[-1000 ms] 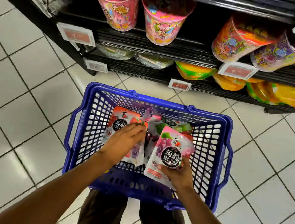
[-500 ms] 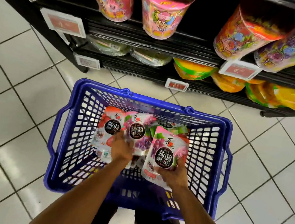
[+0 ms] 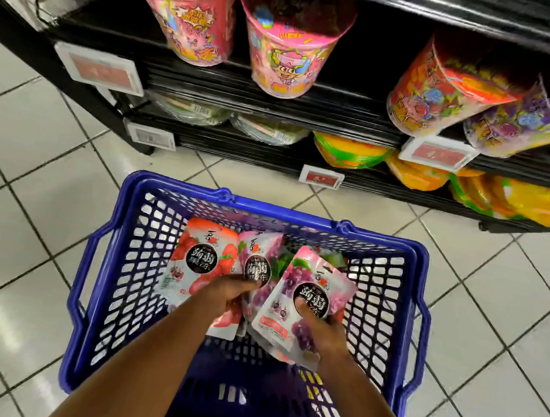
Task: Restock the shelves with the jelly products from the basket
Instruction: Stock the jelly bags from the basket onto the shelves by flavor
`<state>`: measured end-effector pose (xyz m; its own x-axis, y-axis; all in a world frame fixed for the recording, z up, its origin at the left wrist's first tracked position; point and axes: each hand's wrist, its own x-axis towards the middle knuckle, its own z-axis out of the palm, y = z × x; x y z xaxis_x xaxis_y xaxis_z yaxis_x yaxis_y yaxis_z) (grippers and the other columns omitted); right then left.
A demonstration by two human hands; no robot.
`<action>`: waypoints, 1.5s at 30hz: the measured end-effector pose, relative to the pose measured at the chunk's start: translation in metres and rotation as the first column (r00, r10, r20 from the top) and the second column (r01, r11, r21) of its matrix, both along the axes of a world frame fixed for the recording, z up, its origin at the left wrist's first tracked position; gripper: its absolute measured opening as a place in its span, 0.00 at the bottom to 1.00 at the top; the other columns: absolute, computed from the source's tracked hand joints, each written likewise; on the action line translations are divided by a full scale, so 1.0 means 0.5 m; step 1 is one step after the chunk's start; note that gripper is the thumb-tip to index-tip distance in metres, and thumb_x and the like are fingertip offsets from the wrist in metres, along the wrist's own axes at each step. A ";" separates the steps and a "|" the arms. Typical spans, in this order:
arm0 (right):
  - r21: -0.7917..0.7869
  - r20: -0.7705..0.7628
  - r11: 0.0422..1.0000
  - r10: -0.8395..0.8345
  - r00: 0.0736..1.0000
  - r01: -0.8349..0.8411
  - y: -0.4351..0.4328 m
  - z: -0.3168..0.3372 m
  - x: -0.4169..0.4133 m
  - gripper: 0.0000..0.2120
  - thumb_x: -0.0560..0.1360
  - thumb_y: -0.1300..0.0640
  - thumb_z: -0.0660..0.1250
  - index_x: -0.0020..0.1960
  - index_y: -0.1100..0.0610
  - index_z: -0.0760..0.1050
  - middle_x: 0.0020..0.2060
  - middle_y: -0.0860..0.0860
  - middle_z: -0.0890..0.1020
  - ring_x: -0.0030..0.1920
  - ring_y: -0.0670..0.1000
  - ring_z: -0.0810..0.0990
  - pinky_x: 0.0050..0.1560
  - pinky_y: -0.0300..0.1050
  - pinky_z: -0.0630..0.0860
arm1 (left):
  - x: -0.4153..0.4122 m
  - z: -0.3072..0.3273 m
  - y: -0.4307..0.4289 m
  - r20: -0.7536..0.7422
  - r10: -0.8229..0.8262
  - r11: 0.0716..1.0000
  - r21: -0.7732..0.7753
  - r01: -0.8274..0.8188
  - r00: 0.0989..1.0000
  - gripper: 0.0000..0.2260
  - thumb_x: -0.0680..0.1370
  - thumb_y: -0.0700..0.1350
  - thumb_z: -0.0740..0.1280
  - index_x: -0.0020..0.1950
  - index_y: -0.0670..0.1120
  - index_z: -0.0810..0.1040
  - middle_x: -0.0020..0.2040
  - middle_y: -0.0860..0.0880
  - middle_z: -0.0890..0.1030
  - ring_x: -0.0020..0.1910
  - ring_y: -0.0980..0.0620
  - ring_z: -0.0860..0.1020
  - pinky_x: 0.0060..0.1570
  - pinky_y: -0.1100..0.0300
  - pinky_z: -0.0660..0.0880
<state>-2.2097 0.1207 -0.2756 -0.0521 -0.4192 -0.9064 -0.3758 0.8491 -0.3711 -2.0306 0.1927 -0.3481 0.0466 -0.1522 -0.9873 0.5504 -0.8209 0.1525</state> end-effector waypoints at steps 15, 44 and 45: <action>-0.071 0.166 0.997 0.012 0.986 -0.001 -0.034 0.166 -0.035 0.27 0.56 0.53 0.81 0.53 0.53 0.78 0.38 0.54 0.86 0.31 0.51 0.84 0.26 0.42 0.75 | 0.020 0.203 0.063 -0.006 0.197 0.949 -0.252 -0.192 0.980 0.33 0.46 0.58 0.85 0.48 0.47 0.86 0.47 0.48 0.85 0.44 0.50 0.80 0.47 0.52 0.77; -0.857 0.471 0.390 0.324 0.821 0.338 -0.116 1.730 0.118 0.31 0.51 0.50 0.80 0.51 0.59 0.79 0.43 0.55 0.86 0.41 0.52 0.85 0.36 0.41 0.80 | 0.262 1.874 -0.026 0.532 0.510 0.427 -0.839 0.338 0.676 0.18 0.55 0.61 0.78 0.38 0.53 0.84 0.26 0.52 0.80 0.23 0.56 0.76 0.24 0.59 0.73; -0.866 0.468 0.354 0.323 0.823 0.353 -0.113 1.758 0.114 0.29 0.52 0.50 0.80 0.50 0.59 0.79 0.42 0.55 0.87 0.41 0.52 0.85 0.37 0.41 0.80 | 0.258 1.900 -0.022 0.523 0.538 0.400 -0.849 0.346 0.662 0.19 0.55 0.62 0.77 0.39 0.53 0.85 0.28 0.51 0.82 0.24 0.56 0.78 0.23 0.60 0.73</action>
